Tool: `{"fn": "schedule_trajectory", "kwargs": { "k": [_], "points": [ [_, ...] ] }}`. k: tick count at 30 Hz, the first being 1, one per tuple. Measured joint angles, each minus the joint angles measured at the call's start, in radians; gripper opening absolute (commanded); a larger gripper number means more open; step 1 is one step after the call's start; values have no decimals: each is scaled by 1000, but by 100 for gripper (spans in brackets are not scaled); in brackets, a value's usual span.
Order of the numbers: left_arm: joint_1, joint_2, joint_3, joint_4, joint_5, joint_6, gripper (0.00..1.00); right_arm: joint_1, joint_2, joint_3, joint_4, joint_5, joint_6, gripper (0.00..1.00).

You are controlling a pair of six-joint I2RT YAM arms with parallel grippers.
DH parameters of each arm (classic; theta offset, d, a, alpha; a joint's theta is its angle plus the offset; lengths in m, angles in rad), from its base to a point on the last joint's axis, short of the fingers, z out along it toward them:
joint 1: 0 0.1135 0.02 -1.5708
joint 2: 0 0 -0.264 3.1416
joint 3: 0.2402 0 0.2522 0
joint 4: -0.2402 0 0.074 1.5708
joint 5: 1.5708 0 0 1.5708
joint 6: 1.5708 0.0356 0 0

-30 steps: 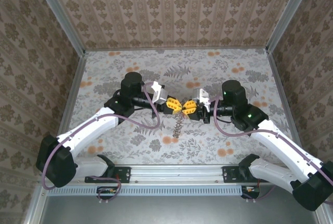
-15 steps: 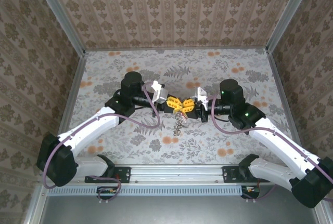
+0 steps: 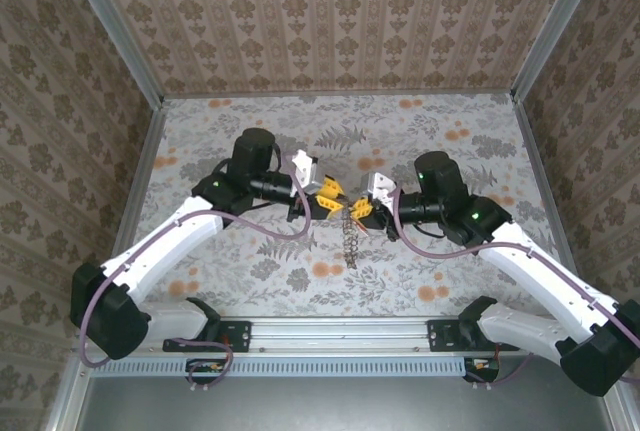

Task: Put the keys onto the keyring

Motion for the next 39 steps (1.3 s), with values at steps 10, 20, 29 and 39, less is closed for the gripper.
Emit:
{"fn": "schedule_trajectory", "kwargs": {
  "k": [10,20,29,39],
  "points": [
    [-58,27,29,-147,-100,48,40,55,71,45,-83,117,-32,0],
    [-66,56,30,-174,-148,54,2,87,87,63,-87,170,-35,0],
    [-50,39,10,-148,-123,73,0,80,74,48,-69,161,-35,24],
    [2,-12,-91,106,-21,-54,0,56,-52,-77,21,133,-19,30]
  ]
}}
